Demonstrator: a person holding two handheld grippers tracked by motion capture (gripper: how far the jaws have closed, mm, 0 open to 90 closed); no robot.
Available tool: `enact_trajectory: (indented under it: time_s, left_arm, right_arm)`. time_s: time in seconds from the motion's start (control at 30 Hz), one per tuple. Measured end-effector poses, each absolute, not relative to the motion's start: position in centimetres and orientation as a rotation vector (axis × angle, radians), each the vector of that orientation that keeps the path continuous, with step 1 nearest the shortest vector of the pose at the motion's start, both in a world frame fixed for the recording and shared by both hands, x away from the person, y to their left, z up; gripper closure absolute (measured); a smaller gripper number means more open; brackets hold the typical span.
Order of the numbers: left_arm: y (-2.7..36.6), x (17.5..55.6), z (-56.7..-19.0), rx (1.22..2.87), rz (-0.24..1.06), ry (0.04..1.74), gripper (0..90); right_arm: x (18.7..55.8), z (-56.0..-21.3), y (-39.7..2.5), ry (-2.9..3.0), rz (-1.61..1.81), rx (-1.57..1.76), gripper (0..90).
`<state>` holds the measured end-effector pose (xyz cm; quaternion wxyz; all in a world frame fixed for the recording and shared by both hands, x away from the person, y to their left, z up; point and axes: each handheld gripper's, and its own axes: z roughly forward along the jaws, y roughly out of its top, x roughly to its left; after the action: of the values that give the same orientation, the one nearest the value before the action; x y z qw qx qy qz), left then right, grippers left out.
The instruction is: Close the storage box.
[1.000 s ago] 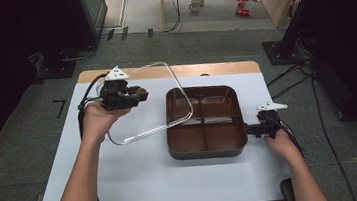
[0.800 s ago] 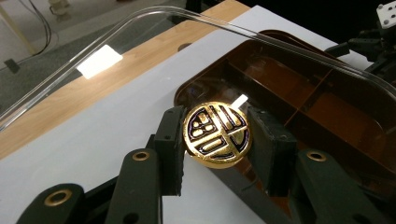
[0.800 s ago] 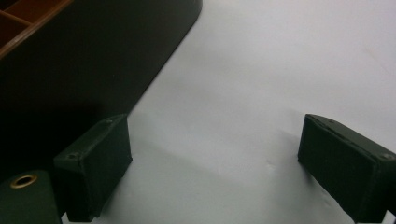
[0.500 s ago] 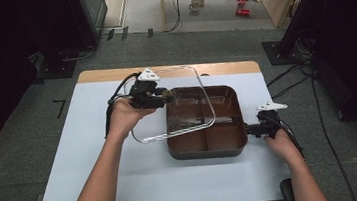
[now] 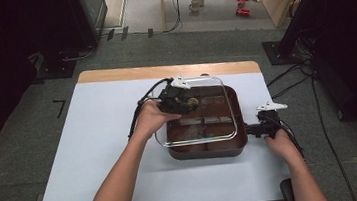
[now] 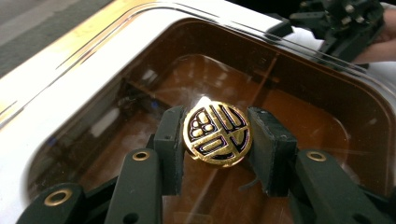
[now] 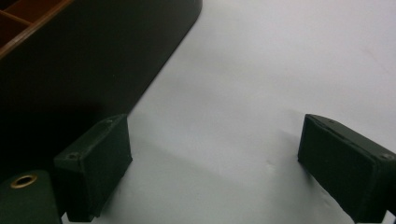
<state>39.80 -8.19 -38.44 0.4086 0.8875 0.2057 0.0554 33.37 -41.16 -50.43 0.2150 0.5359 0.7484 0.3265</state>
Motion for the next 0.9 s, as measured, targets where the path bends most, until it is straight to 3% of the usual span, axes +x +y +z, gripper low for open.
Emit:
enact_trajectory:
  time_s: [0.43,0.9]
  left_arm:
    - [-11.4,39.4,-40.3,2.268,0.128,0.485,59.7]
    - [-11.8,39.9,-41.8,2.297,0.084,0.470,59.5]
  right_arm:
    - [33.4,-50.4,-41.2,2.076,0.905,1.485,9.1]
    - [33.4,-50.4,-41.2,2.077,0.905,1.484,9.1]
